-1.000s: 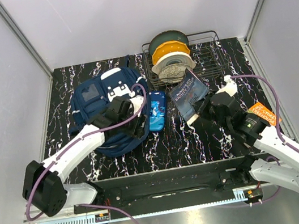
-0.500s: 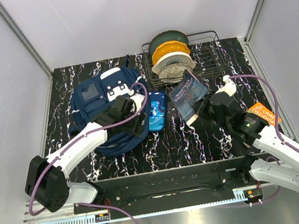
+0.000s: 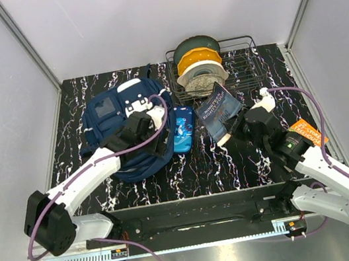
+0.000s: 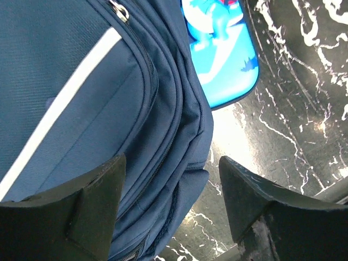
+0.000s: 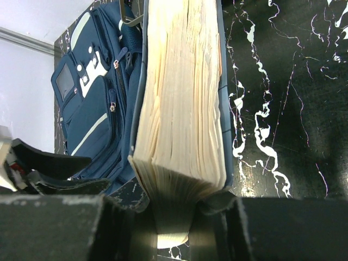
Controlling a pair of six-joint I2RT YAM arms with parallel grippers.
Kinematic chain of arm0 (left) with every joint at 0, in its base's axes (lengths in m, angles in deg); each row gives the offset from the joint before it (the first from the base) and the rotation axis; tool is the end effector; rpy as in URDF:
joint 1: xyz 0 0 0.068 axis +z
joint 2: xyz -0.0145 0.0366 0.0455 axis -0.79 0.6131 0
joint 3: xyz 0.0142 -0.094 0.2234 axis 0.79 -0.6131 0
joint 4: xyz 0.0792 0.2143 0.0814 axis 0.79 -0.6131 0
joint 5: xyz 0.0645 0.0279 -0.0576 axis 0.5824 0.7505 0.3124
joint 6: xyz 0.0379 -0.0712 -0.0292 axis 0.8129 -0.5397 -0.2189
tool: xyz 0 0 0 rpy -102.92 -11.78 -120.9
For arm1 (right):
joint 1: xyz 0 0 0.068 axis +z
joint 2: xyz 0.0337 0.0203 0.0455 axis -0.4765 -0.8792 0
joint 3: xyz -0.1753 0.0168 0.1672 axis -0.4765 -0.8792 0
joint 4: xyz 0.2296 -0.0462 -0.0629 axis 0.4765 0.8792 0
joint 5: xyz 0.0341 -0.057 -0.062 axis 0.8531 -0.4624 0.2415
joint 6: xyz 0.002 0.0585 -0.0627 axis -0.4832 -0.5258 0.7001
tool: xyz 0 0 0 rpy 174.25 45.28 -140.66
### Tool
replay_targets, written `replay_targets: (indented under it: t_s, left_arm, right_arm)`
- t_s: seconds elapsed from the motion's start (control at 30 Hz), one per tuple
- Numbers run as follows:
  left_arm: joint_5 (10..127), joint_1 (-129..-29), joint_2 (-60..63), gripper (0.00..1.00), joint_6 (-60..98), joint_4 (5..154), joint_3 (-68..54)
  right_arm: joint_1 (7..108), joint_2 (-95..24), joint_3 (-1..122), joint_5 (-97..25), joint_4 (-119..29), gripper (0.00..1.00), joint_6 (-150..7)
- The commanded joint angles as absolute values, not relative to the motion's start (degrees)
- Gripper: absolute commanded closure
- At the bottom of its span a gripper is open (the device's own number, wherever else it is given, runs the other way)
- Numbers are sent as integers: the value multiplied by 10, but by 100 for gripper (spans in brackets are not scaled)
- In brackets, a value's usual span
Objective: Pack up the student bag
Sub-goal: Place the book in the student bag.
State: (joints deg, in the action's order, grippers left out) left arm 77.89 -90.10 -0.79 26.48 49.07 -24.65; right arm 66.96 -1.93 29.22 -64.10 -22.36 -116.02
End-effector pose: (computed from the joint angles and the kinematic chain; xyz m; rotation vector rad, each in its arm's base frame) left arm 0.2269 -0.1747 0.2137 0.6872 2.3080 -0.3212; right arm 0.1893 0.1173 0.2684 0.4568 2.0088 0.6388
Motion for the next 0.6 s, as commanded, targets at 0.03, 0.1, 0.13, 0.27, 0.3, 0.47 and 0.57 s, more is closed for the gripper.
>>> replay_targets:
  t_s: [0.03, 0.1, 0.13, 0.27, 0.3, 0.47, 0.57]
  left_arm:
    - [749, -901, 16, 31, 280, 501, -250]
    - [747, -900, 23, 32, 281, 497, -248]
    - [748, -900, 30, 35, 280, 497, -246]
    - [758, -902, 50, 41, 279, 491, -242]
    - [765, -902, 54, 42, 276, 486, -241]
    - [802, -907, 68, 53, 270, 480, -237]
    - [808, -907, 64, 60, 269, 482, -236]
  right_arm:
    - [669, -4, 315, -647, -306, 98, -1172]
    - [669, -3, 313, -648, -306, 98, -1173]
    - [669, -2, 313, -649, -306, 98, -1173]
    - [669, -2, 313, -650, -306, 97, -1173]
    - [670, -3, 313, -651, -306, 97, -1172]
    - [668, -4, 314, -649, -306, 97, -1171]
    - [668, -5, 313, -647, -306, 97, -1173]
